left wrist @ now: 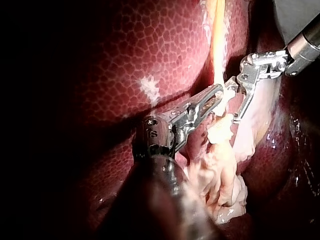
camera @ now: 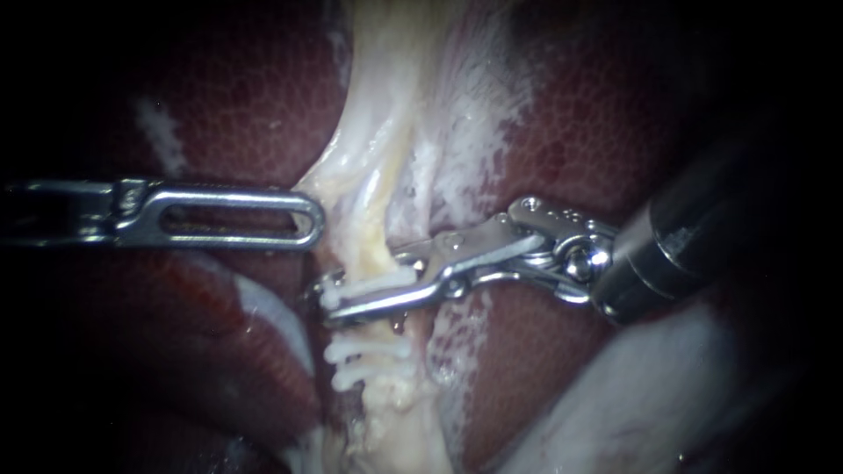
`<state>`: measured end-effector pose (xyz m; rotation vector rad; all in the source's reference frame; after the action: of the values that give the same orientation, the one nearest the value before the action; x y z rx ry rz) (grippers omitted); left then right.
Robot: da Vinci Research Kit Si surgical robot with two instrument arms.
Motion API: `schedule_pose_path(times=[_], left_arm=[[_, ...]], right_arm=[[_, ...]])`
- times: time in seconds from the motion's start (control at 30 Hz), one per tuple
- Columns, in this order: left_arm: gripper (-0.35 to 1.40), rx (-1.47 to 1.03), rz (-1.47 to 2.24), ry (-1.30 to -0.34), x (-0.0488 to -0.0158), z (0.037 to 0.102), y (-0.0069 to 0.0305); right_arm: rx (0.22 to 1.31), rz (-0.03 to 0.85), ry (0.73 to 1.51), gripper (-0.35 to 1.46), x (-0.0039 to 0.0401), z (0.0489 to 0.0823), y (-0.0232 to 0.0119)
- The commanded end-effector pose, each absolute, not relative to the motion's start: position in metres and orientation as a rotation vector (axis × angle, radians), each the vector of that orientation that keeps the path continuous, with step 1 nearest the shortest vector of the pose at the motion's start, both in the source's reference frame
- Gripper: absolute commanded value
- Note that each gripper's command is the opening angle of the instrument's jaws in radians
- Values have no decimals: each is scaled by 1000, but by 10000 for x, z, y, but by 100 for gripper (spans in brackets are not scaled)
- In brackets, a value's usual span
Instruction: Going back third clip left tube
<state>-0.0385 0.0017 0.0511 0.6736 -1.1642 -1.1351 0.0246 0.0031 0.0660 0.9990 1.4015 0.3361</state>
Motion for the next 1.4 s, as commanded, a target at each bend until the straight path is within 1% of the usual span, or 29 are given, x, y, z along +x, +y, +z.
schedule_pose_path(times=[0.03, 0.13, 0.27, 0.43, 0.6, 0.77, 0.83, 0.9, 1.13, 1.4], left_arm=[[-35, 673, -1135, -1164, -385, 511, 17], [-35, 673, -1135, -1164, -385, 511, 17], [-35, 673, -1135, -1164, -385, 511, 17], [-35, 673, -1135, -1164, -385, 511, 17], [-35, 673, -1135, -1164, -385, 511, 17], [-35, 673, -1135, -1164, -385, 511, 17], [-35, 673, -1135, -1164, -385, 511, 17], [-35, 673, -1135, -1164, -385, 511, 17], [-35, 672, -1136, -1164, -386, 511, 17], [-35, 672, -1136, -1164, -386, 511, 16]], right_arm=[[977, 319, 1416, 51, 246, 658, 34], [913, 280, 1440, 54, 246, 654, 37], [860, 234, 1461, 56, 246, 653, 38], [807, 221, 1468, 58, 244, 654, 38], [768, 178, 1484, 58, 242, 654, 38], [706, 111, 1506, 58, 240, 655, 38], [669, 71, 1518, 58, 239, 657, 36], [655, 56, 1521, 58, 240, 659, 34], [645, 54, 1519, 59, 251, 668, 26], [640, 59, 1517, 60, 251, 672, 29]])
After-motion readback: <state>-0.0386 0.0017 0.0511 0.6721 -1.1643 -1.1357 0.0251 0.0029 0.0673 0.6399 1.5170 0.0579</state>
